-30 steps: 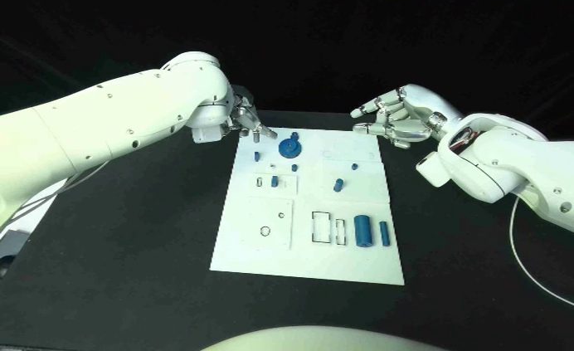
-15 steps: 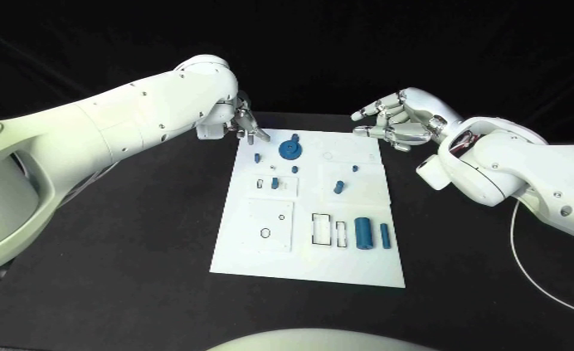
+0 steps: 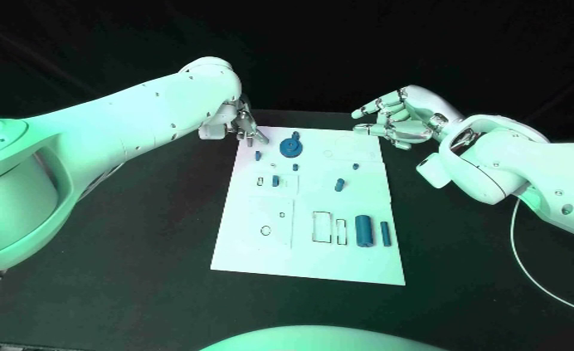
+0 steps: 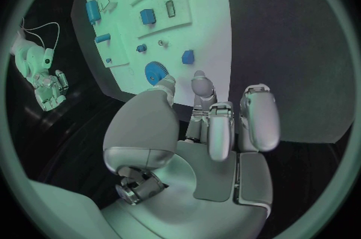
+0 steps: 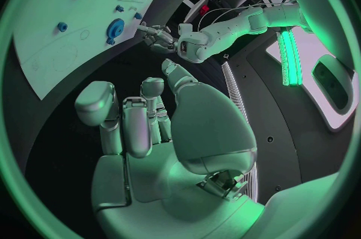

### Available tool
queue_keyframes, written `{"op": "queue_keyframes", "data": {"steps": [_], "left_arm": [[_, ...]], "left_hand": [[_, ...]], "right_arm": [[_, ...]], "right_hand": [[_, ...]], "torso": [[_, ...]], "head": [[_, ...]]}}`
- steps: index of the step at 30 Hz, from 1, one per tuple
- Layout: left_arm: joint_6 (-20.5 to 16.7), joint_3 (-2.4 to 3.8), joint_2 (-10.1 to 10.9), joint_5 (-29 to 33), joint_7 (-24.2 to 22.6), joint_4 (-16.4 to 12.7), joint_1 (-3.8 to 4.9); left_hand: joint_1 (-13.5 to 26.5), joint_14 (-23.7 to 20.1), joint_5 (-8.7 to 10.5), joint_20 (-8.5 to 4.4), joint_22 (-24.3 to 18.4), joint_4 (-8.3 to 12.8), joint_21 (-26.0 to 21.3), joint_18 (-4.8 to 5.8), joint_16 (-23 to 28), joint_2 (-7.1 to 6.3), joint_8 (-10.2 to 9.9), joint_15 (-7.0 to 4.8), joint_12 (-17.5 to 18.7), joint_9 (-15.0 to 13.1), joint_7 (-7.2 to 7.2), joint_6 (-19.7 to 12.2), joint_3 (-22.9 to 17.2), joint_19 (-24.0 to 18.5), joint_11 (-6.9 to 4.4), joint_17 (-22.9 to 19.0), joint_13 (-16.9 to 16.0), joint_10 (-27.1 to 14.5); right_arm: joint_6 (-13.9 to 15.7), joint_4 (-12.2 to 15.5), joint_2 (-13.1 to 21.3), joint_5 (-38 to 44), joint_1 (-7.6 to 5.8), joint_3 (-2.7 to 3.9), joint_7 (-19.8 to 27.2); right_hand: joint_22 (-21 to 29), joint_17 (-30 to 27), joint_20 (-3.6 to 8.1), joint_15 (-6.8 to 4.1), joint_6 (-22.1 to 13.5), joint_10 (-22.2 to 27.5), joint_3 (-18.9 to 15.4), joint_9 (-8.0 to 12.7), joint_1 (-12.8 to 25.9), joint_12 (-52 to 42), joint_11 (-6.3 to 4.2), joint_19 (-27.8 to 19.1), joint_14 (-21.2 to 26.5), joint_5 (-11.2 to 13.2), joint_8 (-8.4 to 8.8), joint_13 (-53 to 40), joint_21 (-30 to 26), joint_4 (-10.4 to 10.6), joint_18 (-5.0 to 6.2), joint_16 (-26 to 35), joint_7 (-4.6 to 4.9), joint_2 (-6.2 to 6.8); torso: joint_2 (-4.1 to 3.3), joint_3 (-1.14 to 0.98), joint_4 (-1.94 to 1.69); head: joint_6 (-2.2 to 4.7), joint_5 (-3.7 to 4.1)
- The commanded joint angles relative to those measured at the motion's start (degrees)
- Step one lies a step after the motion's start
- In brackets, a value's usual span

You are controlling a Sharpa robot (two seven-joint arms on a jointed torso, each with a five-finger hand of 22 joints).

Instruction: Assemble the parts on the task board

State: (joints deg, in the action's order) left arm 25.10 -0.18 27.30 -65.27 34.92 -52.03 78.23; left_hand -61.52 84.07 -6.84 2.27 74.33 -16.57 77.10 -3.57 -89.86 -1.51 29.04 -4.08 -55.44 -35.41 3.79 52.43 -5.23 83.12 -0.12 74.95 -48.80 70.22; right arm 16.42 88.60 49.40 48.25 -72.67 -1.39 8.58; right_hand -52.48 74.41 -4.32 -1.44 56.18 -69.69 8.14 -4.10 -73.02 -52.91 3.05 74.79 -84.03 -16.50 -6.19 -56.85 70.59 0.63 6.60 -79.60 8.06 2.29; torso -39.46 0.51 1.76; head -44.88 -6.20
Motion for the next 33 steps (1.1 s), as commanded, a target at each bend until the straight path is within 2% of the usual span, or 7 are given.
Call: {"op": "queue_keyframes", "data": {"steps": [1,6,14,26,33], "left_arm": [[2.99,-0.01,-0.19,0.55,-0.97,0.07,-0.03],[4.58,-0.04,-0.36,0.81,-0.65,0.32,-0.11],[5.70,-0.16,-0.61,1.50,-0.89,0.91,-0.73],[5.82,-0.38,-0.82,1.85,-1.57,1.21,-1.17],[3.96,-0.46,-0.92,1.86,-2.42,1.17,-1.31]], "left_hand": [[0.07,5.93,-0.26,0.13,0.16,0.01,0.26,-0.17,-0.14,0.57,0.28,0.21,-0.13,0.07,-0.03,0.29,0.46,0.09,-0.25,15.05,-0.11,0.11],[-0.44,5.93,-0.28,0.07,0.37,0.14,0.41,-0.13,-0.14,0.78,0.50,0.13,-0.33,0.14,-0.16,0.64,0.62,0.19,-0.35,15.05,-0.17,0.21],[-0.96,5.93,-0.31,0.02,0.46,0.25,0.45,-0.12,-0.14,0.94,0.60,0.07,-0.42,0.23,-0.23,0.76,0.74,0.24,-0.42,15.05,-0.13,0.23],[-2.08,5.93,-0.34,-0.10,0.99,0.35,0.83,0.00,-0.14,1.56,0.87,-0.05,-0.94,0.42,-0.39,1.09,0.84,0.48,-0.56,15.05,-0.40,0.56],[-3.43,5.93,-0.34,-0.21,1.14,0.56,0.90,0.02,-0.14,2.23,1.02,-0.16,-1.10,0.65,-0.49,1.21,0.64,0.55,-0.67,15.05,-0.28,0.68]], "right_arm": [[-0.38,0.10,-0.03,0.01,0.03,0.01,0.43],[-0.43,0.17,-0.06,0.02,0.03,0.01,0.42],[-0.40,0.19,-0.11,0.15,0.03,0.01,0.27],[-0.48,0.16,-0.23,0.21,0.03,0.01,0.30],[-0.54,0.11,-0.31,0.21,0.03,0.01,0.29]], "right_hand": [[0.09,-0.04,-0.16,-0.01,-0.36,0.34,0.04,0.09,0.52,0.14,-0.05,-0.39,-2.69,0.28,-0.26,0.09,-0.24,0.21,0.31,0.35,0.14,-0.26],[0.11,-0.05,-0.16,-0.01,-0.36,0.35,0.04,0.09,0.52,0.16,-0.05,-0.40,-2.69,0.27,-0.27,0.11,-0.25,0.21,0.32,0.36,0.14,-0.27],[0.14,-0.06,-0.16,-0.01,-0.37,0.37,0.05,0.08,0.52,0.19,-0.05,-0.41,-2.69,0.26,-0.27,0.14,-0.27,0.22,0.32,0.37,0.14,-0.28],[0.14,-0.06,-0.16,-0.01,-0.37,0.37,0.05,0.08,0.52,0.19,-0.05,-0.41,-2.69,0.26,-0.27,0.14,-0.27,0.22,0.32,0.37,0.14,-0.28],[0.14,-0.06,-0.16,-0.01,-0.37,0.37,0.05,0.08,0.52,0.19,-0.05,-0.41,-2.69,0.26,-0.27,0.14,-0.27,0.22,0.32,0.37,0.14,-0.28]], "torso": [[0.07,-0.09,-0.08],[0.06,-0.06,-0.07],[0.08,-0.11,-0.02],[0.07,-0.03,-0.09],[0.08,0.00,-0.05]], "head": [[-0.16,0.03],[-0.31,-0.14],[-0.36,-0.21],[-0.37,-0.10],[-0.40,-0.17]]}}
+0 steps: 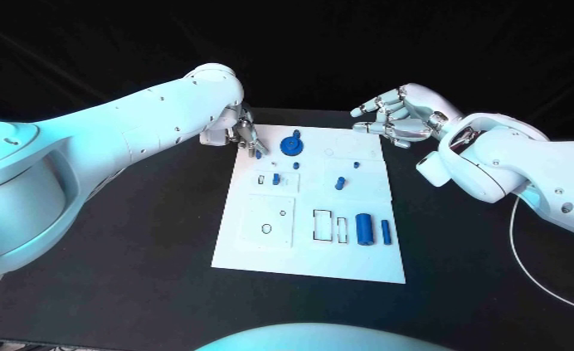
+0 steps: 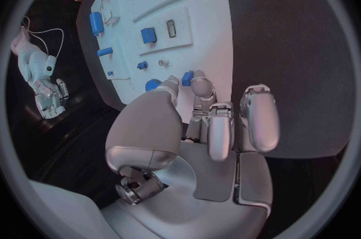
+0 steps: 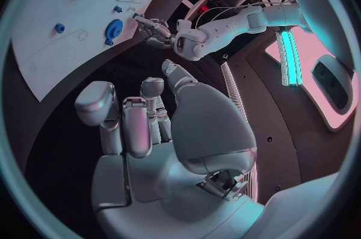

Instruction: Assemble the parts on the task board

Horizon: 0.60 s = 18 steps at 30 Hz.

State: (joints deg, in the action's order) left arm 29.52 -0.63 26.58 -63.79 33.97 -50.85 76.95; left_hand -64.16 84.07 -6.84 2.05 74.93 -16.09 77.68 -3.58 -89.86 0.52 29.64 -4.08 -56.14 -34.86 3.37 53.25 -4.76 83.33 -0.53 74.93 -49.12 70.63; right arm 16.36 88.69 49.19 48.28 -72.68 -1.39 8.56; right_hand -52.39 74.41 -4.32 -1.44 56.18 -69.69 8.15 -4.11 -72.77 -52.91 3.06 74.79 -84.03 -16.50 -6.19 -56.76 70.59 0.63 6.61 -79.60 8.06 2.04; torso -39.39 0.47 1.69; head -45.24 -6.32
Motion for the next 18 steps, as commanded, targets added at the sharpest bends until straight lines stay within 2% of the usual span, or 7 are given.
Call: {"op": "queue_keyframes", "data": {"steps": [1,18], "left_arm": [[-0.76,-0.02,-0.21,0.39,-1.61,-0.03,-0.03],[-2.79,-0.02,-0.27,0.54,-1.66,-0.09,-0.06]], "left_hand": [[-0.98,5.93,-0.34,-0.01,0.59,0.11,0.36,0.03,-0.14,0.32,0.44,-0.17,-0.46,0.13,-0.08,0.40,0.12,0.36,-0.28,15.07,0.02,0.30],[-4.86,5.93,-0.38,-0.17,0.61,1.56,0.21,0.01,-0.14,1.67,0.70,-0.31,-0.45,0.65,-0.22,0.19,-1.34,0.36,-0.43,15.07,0.67,0.17]], "right_arm": [[-0.48,0.00,-0.12,0.19,0.03,0.01,0.30],[-0.66,-0.17,-0.25,0.14,0.03,0.01,0.21]], "right_hand": [[0.05,-0.07,-0.16,-0.02,-0.37,0.38,0.04,0.09,0.27,0.19,-0.05,-0.41,-2.69,0.26,-0.27,0.05,-0.27,0.22,0.32,0.37,0.14,-0.04],[0.16,-0.13,-0.16,-0.02,-0.38,0.38,0.06,0.09,0.24,0.13,-0.05,-0.45,-2.67,0.16,-0.30,0.03,-0.34,0.26,0.34,0.43,0.15,-0.12]], "torso": [[0.00,0.01,0.02],[0.00,-0.03,0.04]], "head": [[-0.04,-0.05],[-0.04,0.06]]}}
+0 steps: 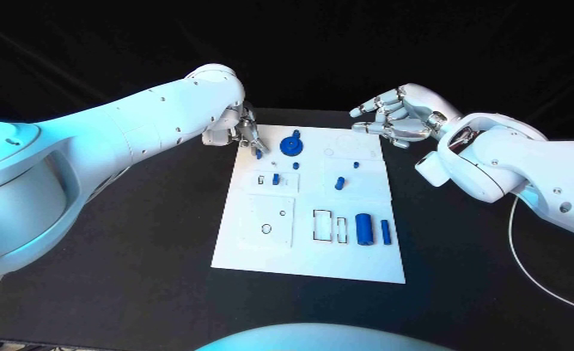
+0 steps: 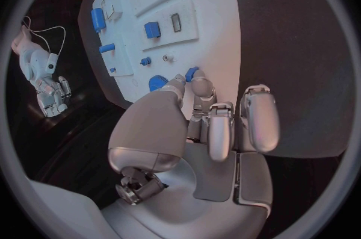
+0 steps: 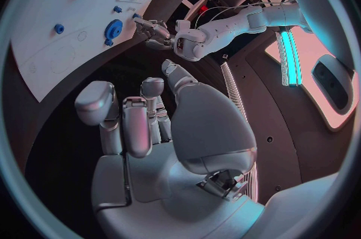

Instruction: Assemble the parts on the task board

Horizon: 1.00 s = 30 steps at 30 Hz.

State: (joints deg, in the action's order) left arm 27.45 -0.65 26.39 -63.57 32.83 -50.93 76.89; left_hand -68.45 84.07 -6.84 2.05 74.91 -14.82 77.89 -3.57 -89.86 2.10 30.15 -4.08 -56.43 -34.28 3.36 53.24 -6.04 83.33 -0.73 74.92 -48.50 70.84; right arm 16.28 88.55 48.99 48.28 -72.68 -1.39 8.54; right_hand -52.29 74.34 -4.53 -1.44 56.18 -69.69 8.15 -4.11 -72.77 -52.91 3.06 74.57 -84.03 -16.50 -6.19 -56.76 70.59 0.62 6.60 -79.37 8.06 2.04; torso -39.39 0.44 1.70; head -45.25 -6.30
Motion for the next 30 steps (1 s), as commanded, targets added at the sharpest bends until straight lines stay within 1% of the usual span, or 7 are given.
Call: {"op": "queue_keyframes", "data": {"steps": [1,10,13,16,20,24,30], "left_arm": [[-0.69,0.00,-0.08,0.32,-0.47,0.01,0.00],[0.28,0.00,-0.15,0.46,-0.08,0.05,0.00],[0.58,0.00,-0.15,0.48,0.11,0.05,0.00],[0.97,0.00,-0.13,0.48,0.31,0.07,0.00],[1.87,0.00,-0.10,0.48,0.66,0.11,0.00],[2.81,-0.02,-0.10,0.48,1.04,0.25,0.00],[2.68,-0.05,0.08,0.48,0.80,0.24,0.00]], "left_hand": [[-0.66,5.93,-0.38,-0.17,0.63,0.33,0.00,0.01,-0.14,0.11,0.19,-0.32,-0.14,0.08,-0.22,0.19,-0.11,0.36,-0.23,15.08,0.08,-0.06],[-2.60,5.93,-0.47,-0.24,0.69,1.43,-0.03,0.01,-0.14,0.62,0.28,-0.41,-0.09,0.29,-0.35,-0.02,-1.38,0.36,-0.34,15.08,0.35,-0.19],[-6.23,5.93,-0.80,-0.43,0.74,3.91,-0.06,0.00,-0.14,1.13,0.19,-0.67,0.18,0.52,-0.64,-0.54,-4.31,0.36,-0.64,15.08,0.67,-0.51],[-8.97,5.93,-0.97,-0.61,0.83,6.14,-0.06,0.01,-0.14,0.95,0.09,-0.79,0.60,0.75,-0.65,-1.03,-7.76,0.38,-0.70,15.08,1.08,-0.85],[-8.98,5.93,-0.85,-0.50,0.93,7.74,-0.14,0.03,-0.14,-0.98,0.45,-0.50,1.10,0.94,-0.17,-1.32,-13.81,0.36,-0.47,15.08,1.87,-0.77],[-6.60,5.93,-0.68,-0.35,1.07,9.41,-0.26,-0.01,-0.14,-3.77,1.41,-0.21,1.35,0.83,0.03,-1.65,-21.53,0.35,-0.24,15.08,2.71,-0.47],[-4.62,5.93,-0.62,-0.17,1.20,10.91,-0.33,0.02,-0.14,-5.00,2.36,-0.22,1.36,0.54,0.12,-1.98,-26.46,0.36,-0.18,15.08,3.19,-0.35]], "right_arm": [[-0.60,-0.03,-0.05,0.13,0.03,0.01,0.23],[-0.77,-0.03,-0.04,0.13,0.03,0.01,0.17],[-0.84,-0.03,-0.02,0.12,0.03,0.01,0.16],[-0.91,-0.01,-0.01,0.12,0.03,0.01,0.15],[-1.00,0.00,-0.01,0.12,0.03,0.01,0.14],[-1.08,0.00,-0.02,0.09,0.03,0.01,0.21],[-1.13,0.00,-0.02,0.07,0.03,0.01,0.26]], "right_hand": [[0.05,-0.05,0.05,-0.01,-0.38,0.38,0.06,0.09,0.24,0.13,-0.05,-0.24,-2.67,0.16,-0.30,0.03,-0.34,0.27,0.34,0.20,0.15,-0.12],[0.05,-0.05,0.05,-0.01,-0.38,0.38,0.06,0.09,0.24,0.13,-0.05,-0.24,-2.67,0.16,-0.30,0.03,-0.34,0.27,0.34,0.20,0.15,-0.12],[0.05,-0.05,0.05,-0.01,-0.38,0.38,0.06,0.09,0.24,0.13,-0.05,-0.24,-2.67,0.16,-0.30,0.03,-0.34,0.27,0.34,0.20,0.15,-0.12],[0.05,-0.05,0.05,-0.01,-0.38,0.38,0.06,0.09,0.24,0.13,-0.05,-0.24,-2.67,0.16,-0.30,0.03,-0.34,0.27,0.34,0.20,0.15,-0.12],[0.05,-0.05,0.05,-0.01,-0.38,0.38,0.06,0.09,0.24,0.13,-0.05,-0.24,-2.67,0.16,-0.30,0.03,-0.34,0.27,0.34,0.20,0.15,-0.12],[0.05,-0.05,0.05,-0.01,-0.38,0.38,0.06,0.09,0.24,0.13,-0.05,-0.24,-2.67,0.16,-0.30,0.03,-0.34,0.27,0.34,0.20,0.15,-0.12],[0.05,-0.05,0.05,-0.01,-0.38,0.38,0.06,0.09,0.24,0.13,-0.05,-0.24,-2.67,0.16,-0.30,0.03,-0.34,0.27,0.34,0.20,0.15,-0.12]], "torso": [[0.00,-0.01,0.03],[0.01,0.01,0.02],[-0.01,0.00,0.03],[-0.01,0.00,0.03],[0.00,0.01,0.04],[0.05,0.00,0.02],[0.05,0.01,-0.02]], "head": [[-0.04,0.05],[-0.20,0.05],[-0.25,0.07],[-0.30,0.09],[-0.42,0.13],[-0.44,0.14],[-0.47,0.17]]}}
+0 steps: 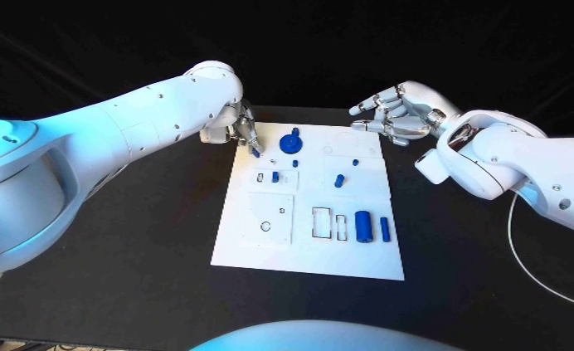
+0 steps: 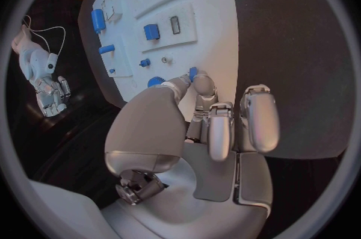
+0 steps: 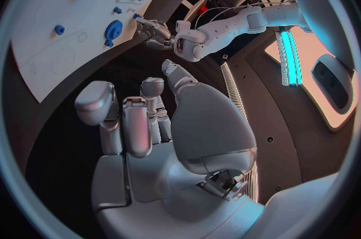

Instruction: Assemble the parts on the task board

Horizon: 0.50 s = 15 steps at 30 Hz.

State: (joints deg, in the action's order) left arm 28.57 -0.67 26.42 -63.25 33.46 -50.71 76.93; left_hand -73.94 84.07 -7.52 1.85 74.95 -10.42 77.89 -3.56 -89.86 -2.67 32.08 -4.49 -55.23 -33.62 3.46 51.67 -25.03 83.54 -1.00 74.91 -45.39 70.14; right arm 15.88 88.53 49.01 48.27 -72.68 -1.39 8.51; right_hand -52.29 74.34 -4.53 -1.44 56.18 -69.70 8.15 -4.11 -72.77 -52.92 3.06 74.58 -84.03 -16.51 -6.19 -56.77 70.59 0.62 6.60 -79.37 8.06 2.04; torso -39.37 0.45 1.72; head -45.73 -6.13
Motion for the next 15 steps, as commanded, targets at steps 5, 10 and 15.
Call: {"op": "queue_keyframes", "data": {"steps": [5,10,15], "left_arm": [[-0.52,-0.05,0.65,0.81,-1.34,-0.79,-0.03],[-4.27,-0.05,2.41,1.28,-3.25,-3.97,-0.03],[-7.35,-0.06,5.26,1.43,-5.28,-8.87,-0.03]], "left_hand": [[2.07,5.93,0.08,0.05,1.45,7.70,-0.19,0.06,-0.14,-0.89,1.19,0.14,-0.23,-0.38,-0.04,-0.45,-10.45,0.28,0.14,15.09,-0.03,0.75],[3.31,5.93,0.09,0.00,1.82,9.10,0.04,0.13,-0.14,-1.92,2.04,0.06,-0.78,-0.63,-0.15,-0.25,-13.40,0.49,-0.04,15.09,-0.29,1.46],[4.06,5.93,0.12,-0.10,2.40,10.00,0.50,0.26,-0.14,-2.72,2.51,-0.06,-1.50,-0.69,-0.31,0.14,-14.80,0.80,-0.20,15.09,-0.90,2.37]], "right_arm": [[-0.72,0.02,0.00,0.04,0.03,0.01,0.34],[-0.77,0.05,0.10,-0.02,0.03,0.01,0.36],[-0.79,0.04,0.29,-0.04,0.03,0.01,0.27]], "right_hand": [[0.09,-0.16,0.04,-0.01,-0.37,0.36,0.06,0.08,0.26,0.04,-0.04,-0.25,-2.64,0.13,-0.33,-0.02,-0.38,0.33,0.34,0.29,0.16,-0.19],[0.09,-0.16,0.04,-0.01,-0.37,0.36,0.06,0.08,0.26,0.04,-0.04,-0.25,-2.64,0.13,-0.33,-0.02,-0.38,0.33,0.34,0.29,0.16,-0.19],[0.16,-0.24,0.04,-0.01,-0.37,0.38,0.06,0.08,0.27,0.06,-0.04,-0.28,-2.62,0.12,-0.34,0.01,-0.42,0.35,0.35,0.35,0.16,-0.21]], "torso": [[0.03,0.00,-0.09],[0.01,0.02,-0.14],[0.05,0.00,-0.15]], "head": [[0.08,0.00],[0.14,0.00],[0.10,-0.14]]}}
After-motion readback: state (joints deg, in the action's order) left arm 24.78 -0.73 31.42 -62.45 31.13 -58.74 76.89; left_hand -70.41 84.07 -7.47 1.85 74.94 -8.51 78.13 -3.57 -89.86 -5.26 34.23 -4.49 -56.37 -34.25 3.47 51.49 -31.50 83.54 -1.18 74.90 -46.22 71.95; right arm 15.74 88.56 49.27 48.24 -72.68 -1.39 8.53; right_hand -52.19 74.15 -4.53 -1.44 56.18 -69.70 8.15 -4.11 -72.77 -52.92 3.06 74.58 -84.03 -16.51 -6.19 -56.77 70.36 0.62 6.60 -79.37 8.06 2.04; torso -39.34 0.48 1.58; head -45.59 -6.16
